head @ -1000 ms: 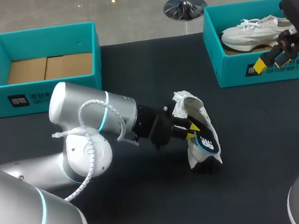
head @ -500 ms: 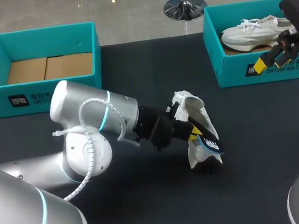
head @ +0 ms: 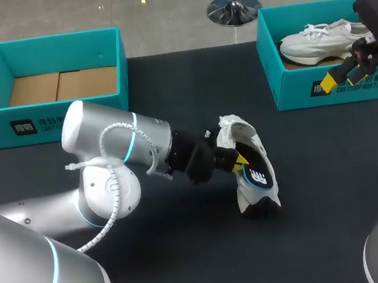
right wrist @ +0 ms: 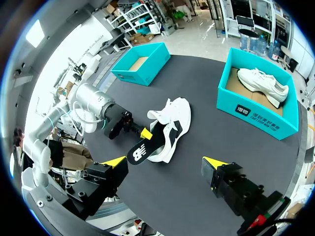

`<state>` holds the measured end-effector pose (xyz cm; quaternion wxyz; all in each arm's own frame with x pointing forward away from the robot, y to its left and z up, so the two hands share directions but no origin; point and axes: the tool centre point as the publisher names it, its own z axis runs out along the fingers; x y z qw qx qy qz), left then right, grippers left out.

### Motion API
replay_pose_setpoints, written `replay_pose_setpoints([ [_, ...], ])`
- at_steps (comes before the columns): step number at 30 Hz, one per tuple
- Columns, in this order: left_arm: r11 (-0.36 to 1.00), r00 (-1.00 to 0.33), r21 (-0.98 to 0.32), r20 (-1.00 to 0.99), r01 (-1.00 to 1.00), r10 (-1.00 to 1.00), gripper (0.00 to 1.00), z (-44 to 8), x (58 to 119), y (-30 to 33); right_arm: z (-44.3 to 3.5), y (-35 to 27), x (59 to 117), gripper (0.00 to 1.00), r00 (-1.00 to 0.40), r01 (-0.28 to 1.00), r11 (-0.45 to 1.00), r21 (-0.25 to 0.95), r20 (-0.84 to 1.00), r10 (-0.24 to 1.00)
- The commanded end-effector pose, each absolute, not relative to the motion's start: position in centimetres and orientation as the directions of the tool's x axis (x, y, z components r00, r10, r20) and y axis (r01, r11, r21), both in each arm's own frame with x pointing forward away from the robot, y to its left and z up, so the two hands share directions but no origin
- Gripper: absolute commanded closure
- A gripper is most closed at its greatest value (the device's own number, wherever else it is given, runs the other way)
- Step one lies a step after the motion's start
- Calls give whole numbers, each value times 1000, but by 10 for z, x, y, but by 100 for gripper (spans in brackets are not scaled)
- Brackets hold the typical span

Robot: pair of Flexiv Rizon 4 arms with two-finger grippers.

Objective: Take the shoe out of the shoebox, open the shoe tongue, remove and reinsert the insole, then place the shoe into the shoebox

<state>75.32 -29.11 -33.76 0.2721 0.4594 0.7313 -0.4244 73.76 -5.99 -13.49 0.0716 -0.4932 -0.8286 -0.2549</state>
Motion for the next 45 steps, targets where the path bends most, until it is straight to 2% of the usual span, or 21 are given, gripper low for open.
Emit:
replay_pose_setpoints([
  [1, 220, -429, -368, -789, 903, 440, 83, -334, 749, -292, -135, -59, 739, 0, -502, 855, 384, 349, 370, 782],
  [3, 215, -426, -368, -791, 905, 440, 62, -332, 748, -292, -135, -59, 739, 0, -502, 855, 384, 349, 370, 782],
  [5, 210, -424, -368, -792, 906, 439, 53, -331, 747, -292, -135, -59, 739, 0, -502, 855, 384, 349, 370, 782],
  [6, 207, -422, -368, -794, 907, 438, 53, -330, 747, -292, -135, -59, 739, 0, -502, 855, 384, 349, 370, 782],
  [16, 178, -409, -369, -798, 912, 442, 67, -324, 736, -297, -135, -59, 739, 0, -502, 855, 384, 349, 370, 782],
  [17, 177, -409, -370, -798, 912, 443, 72, -325, 736, -298, -135, -59, 739, 0, -502, 855, 384, 349, 370, 782],
  [18, 176, -409, -370, -798, 912, 443, 84, -326, 735, -299, -135, -59, 739, 0, -502, 855, 384, 349, 370, 782],
  [19, 176, -408, -369, -798, 913, 443, 100, -326, 736, -299, -135, -59, 739, 0, -502, 855, 384, 349, 370, 782],
  [43, 244, -394, -314, -798, 918, 456, 100, -343, 762, -296, -135, -59, 739, 0, -502, 855, 384, 349, 370, 782],
  [44, 244, -396, -316, -798, 917, 455, 70, -342, 761, -295, -135, -59, 739, 0, -502, 855, 384, 349, 370, 782],
  [45, 241, -397, -319, -798, 917, 454, 57, -342, 760, -294, -135, -59, 739, 0, -502, 855, 384, 349, 370, 782],
])
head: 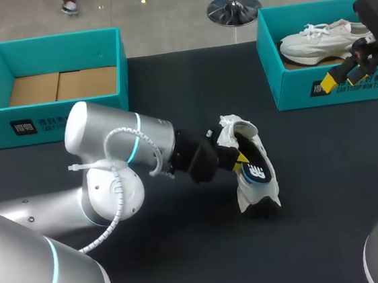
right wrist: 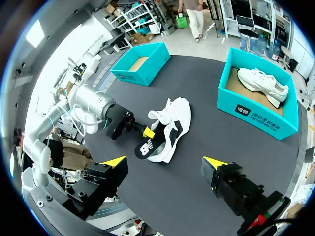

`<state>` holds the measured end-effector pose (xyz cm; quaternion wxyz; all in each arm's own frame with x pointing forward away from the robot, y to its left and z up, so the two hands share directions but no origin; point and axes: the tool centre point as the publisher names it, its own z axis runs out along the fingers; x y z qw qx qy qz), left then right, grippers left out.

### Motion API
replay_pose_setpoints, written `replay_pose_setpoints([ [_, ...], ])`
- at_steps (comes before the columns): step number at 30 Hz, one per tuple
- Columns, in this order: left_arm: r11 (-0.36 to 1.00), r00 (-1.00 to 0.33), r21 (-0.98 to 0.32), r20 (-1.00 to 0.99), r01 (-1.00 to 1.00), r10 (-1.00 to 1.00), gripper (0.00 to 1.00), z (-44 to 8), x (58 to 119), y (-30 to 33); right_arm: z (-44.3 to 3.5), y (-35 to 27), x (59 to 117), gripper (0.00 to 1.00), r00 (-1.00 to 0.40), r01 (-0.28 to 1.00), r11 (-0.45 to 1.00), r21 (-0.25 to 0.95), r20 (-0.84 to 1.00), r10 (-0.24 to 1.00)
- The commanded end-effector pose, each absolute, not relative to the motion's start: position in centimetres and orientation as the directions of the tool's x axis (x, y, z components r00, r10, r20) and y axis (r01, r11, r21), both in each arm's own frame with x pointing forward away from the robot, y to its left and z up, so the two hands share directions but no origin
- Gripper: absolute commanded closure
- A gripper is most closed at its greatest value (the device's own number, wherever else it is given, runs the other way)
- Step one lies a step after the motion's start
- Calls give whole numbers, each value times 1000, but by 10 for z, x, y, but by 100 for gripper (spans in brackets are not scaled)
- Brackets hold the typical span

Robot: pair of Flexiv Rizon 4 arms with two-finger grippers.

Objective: Take the shoe out of the shoebox, open the shoe tongue, remove and reinsert the insole, then place the shoe into the shoebox

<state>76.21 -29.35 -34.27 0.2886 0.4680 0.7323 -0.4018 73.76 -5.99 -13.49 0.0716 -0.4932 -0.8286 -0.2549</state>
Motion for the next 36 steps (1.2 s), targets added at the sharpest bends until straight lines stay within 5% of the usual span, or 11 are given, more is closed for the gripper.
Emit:
replay_pose_setpoints([
  [1, 239, -397, -320, -798, 917, 454, 53, -339, 757, -293, -135, -59, 739, 0, -502, 855, 384, 349, 370, 782],
  [3, 233, -398, -325, -799, 917, 450, 31, -337, 754, -291, -135, -59, 739, 0, -502, 855, 384, 349, 370, 782],
  [8, 213, -398, -337, -806, 917, 438, 36, -330, 746, -289, -135, -59, 739, 0, -502, 855, 384, 349, 370, 782],
  [17, 184, -407, -363, -804, 914, 434, 62, -332, 738, -295, -135, -59, 739, 0, -502, 855, 384, 349, 370, 782],
  [18, 183, -407, -363, -803, 914, 436, 69, -333, 738, -296, -135, -59, 739, 0, -502, 855, 384, 349, 370, 782],
  [20, 183, -407, -364, -803, 913, 436, 100, -334, 738, -296, -135, -59, 739, 0, -502, 855, 384, 349, 370, 782],
  [36, 209, -370, -307, -807, 929, 461, 100, -343, 760, -299, -135, -59, 739, 0, -502, 855, 384, 349, 370, 782],
])
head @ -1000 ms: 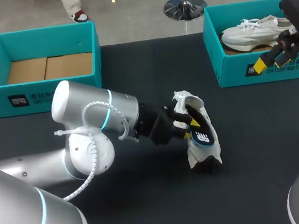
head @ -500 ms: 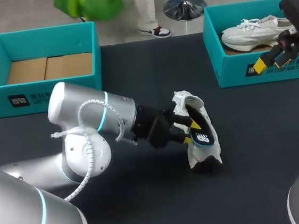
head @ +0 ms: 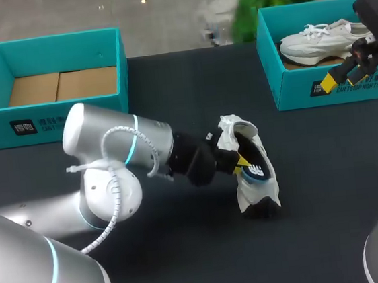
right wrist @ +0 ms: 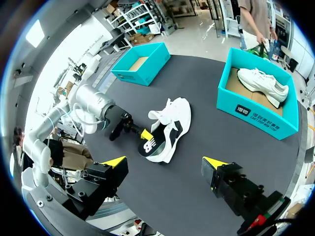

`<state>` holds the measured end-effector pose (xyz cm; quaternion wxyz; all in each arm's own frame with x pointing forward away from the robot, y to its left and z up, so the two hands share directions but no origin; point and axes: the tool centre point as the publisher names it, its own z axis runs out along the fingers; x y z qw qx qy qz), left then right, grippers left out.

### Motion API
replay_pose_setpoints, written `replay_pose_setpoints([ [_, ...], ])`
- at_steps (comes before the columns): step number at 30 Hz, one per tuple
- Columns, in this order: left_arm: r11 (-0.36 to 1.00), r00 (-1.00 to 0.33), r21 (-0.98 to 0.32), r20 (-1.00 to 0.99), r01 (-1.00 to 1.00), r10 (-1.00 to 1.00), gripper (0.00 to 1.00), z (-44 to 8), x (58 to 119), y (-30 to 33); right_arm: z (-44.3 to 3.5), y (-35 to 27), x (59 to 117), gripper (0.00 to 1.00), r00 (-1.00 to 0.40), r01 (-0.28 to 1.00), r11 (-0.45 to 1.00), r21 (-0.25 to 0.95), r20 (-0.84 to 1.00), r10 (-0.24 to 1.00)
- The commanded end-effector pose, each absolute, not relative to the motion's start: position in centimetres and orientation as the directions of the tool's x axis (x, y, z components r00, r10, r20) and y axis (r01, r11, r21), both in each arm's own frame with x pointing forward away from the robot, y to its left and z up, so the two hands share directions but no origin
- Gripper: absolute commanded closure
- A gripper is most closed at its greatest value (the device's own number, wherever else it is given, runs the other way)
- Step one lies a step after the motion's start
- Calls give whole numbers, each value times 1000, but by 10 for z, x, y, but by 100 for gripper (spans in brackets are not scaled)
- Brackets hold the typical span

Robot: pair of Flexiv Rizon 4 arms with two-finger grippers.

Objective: Take the shoe out of the shoebox, open the shoe tongue, remove and reinsert the insole, then place the shoe into the shoebox

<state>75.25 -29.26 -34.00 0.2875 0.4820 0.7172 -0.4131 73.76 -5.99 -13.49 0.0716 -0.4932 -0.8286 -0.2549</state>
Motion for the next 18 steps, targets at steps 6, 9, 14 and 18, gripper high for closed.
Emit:
replay_pose_setpoints([
  [6, 236, -377, -298, -803, 925, 461, 100, -347, 768, -296, -135, -59, 739, 0, -502, 855, 384, 349, 370, 782],
  [9, 238, -378, -299, -803, 924, 461, 100, -346, 766, -294, -135, -59, 739, 0, -502, 855, 384, 349, 370, 782],
  [14, 233, -380, -304, -802, 924, 461, 39, -344, 759, -289, -135, -59, 739, 0, -502, 855, 384, 349, 370, 782],
  [18, 224, -384, -314, -802, 923, 458, 56, -342, 753, -287, -135, -59, 739, 0, -502, 855, 384, 349, 370, 782],
])
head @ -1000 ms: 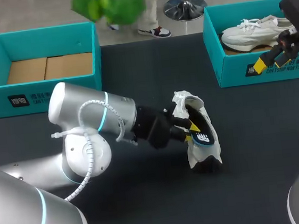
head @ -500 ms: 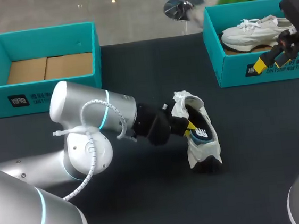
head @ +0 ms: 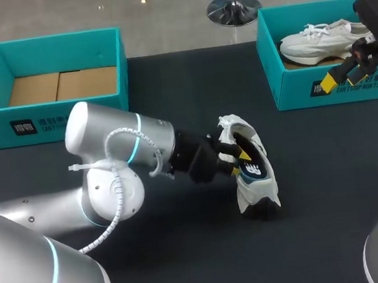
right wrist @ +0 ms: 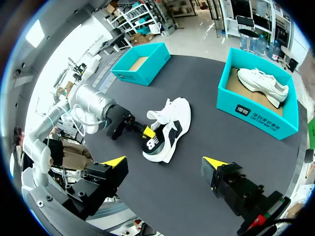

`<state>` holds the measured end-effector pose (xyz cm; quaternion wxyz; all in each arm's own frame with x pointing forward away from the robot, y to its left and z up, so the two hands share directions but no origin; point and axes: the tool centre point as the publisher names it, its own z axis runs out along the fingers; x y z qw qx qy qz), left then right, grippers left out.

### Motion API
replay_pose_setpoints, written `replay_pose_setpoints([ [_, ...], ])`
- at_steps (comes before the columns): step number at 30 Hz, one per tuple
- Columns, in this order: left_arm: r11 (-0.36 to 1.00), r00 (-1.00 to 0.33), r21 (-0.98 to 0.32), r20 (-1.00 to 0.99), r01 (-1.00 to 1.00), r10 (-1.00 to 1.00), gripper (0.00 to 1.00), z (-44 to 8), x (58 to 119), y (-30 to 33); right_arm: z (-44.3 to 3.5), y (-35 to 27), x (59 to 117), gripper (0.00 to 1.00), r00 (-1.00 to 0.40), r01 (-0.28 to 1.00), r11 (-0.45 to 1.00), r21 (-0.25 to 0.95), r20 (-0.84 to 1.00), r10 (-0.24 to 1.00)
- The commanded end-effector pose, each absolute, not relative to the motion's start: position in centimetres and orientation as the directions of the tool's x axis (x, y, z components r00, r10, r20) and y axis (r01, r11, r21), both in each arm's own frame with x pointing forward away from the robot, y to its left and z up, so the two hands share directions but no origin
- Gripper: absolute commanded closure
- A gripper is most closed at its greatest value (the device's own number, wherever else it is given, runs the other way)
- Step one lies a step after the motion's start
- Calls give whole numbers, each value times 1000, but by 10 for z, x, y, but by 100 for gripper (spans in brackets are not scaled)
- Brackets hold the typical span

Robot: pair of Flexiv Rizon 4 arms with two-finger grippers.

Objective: Take the shoe out of the shoebox, open the shoe tongue, remove and reinsert the insole, then place the shoe into the shoebox

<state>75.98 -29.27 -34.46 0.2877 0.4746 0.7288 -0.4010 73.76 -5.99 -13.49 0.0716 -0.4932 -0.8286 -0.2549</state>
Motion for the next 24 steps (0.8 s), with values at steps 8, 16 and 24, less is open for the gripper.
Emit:
replay_pose_setpoints([
  [8, 188, -377, -328, -807, 926, 454, 64, -340, 742, -294, -135, -59, 739, 0, -502, 855, 384, 349, 370, 782],
  [16, 169, -369, -329, -809, 929, 457, 100, -341, 739, -300, -135, -59, 739, 0, -502, 855, 384, 349, 370, 782],
  [24, 193, -361, -306, -805, 932, 471, 100, -347, 755, -300, -135, -59, 739, 0, -502, 855, 384, 349, 370, 782],
])
